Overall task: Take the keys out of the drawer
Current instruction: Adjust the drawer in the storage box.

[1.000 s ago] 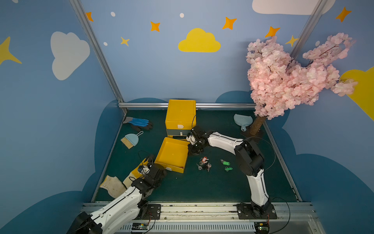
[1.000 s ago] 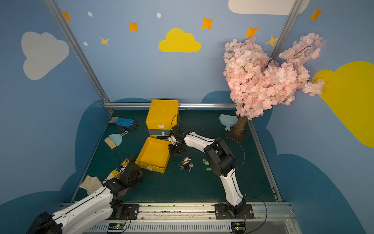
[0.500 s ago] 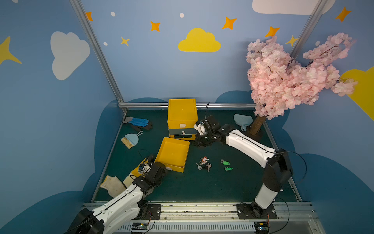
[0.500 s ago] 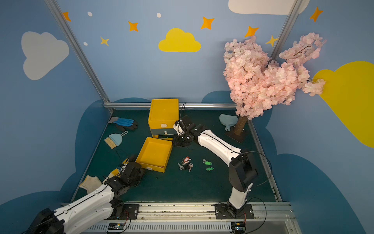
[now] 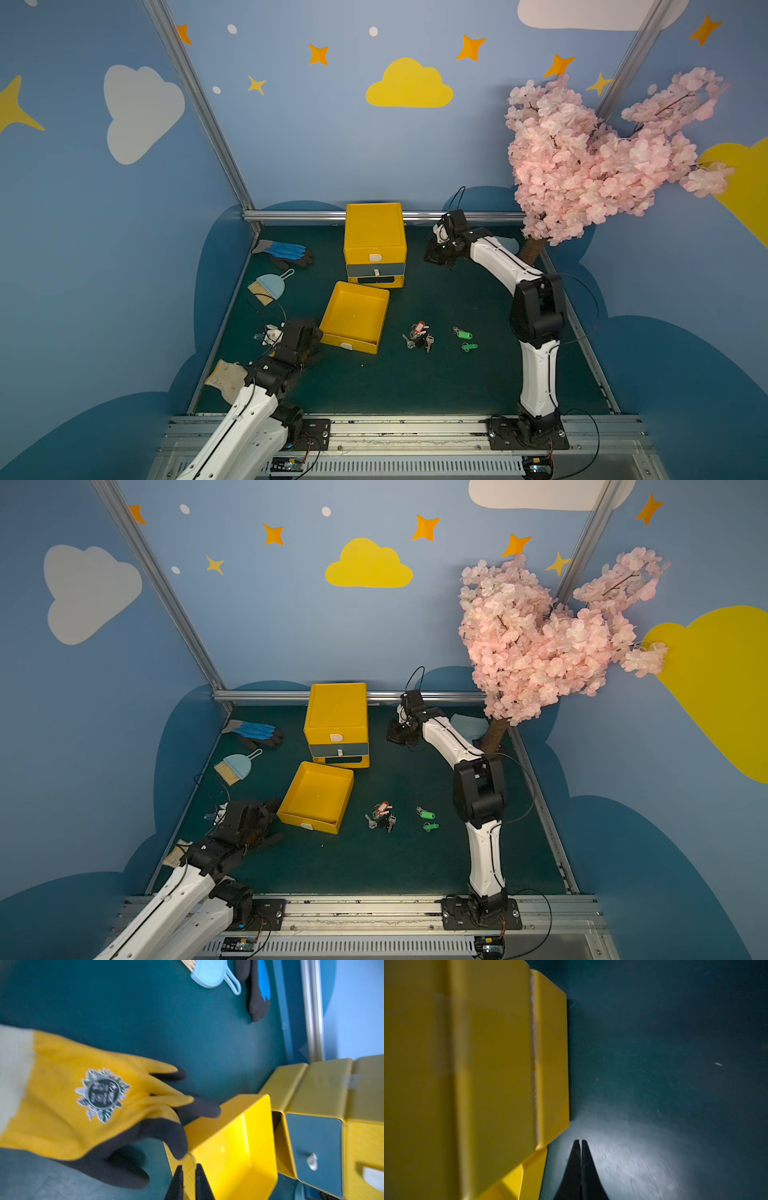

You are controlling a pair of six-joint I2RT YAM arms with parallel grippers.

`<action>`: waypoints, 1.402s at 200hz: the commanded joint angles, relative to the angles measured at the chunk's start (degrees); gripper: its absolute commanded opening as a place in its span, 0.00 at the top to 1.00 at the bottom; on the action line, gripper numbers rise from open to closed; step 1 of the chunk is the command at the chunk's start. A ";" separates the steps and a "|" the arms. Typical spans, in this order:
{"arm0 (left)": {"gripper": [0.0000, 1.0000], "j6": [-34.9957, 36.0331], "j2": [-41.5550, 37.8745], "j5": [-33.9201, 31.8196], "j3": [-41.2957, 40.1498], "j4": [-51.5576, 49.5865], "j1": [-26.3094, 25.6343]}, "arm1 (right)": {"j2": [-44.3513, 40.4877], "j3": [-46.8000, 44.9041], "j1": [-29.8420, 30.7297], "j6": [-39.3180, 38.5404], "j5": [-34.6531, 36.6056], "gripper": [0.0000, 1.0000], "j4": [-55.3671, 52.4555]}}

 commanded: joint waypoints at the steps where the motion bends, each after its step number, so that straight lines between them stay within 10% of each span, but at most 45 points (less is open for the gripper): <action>1: 0.85 10.37 8.49 10.28 3.42 6.51 8.53 | 3.42 5.21 2.42 2.16 -7.22 1.00 2.33; 37: 0.84 16.68 25.81 22.15 13.56 8.30 12.53 | 3.14 0.91 5.36 4.72 -11.76 1.00 8.00; 108: 0.86 9.90 28.32 25.28 10.44 11.33 10.93 | -2.59 -10.80 9.19 9.15 -14.14 1.00 14.56; 161: 0.86 11.06 14.10 13.09 11.69 -1.11 12.48 | -6.69 -11.61 6.83 5.28 -12.43 1.00 6.46; 280: 0.90 -7.20 -2.93 19.14 -0.94 -11.24 0.02 | -13.08 -29.39 15.09 14.63 -16.77 1.00 17.56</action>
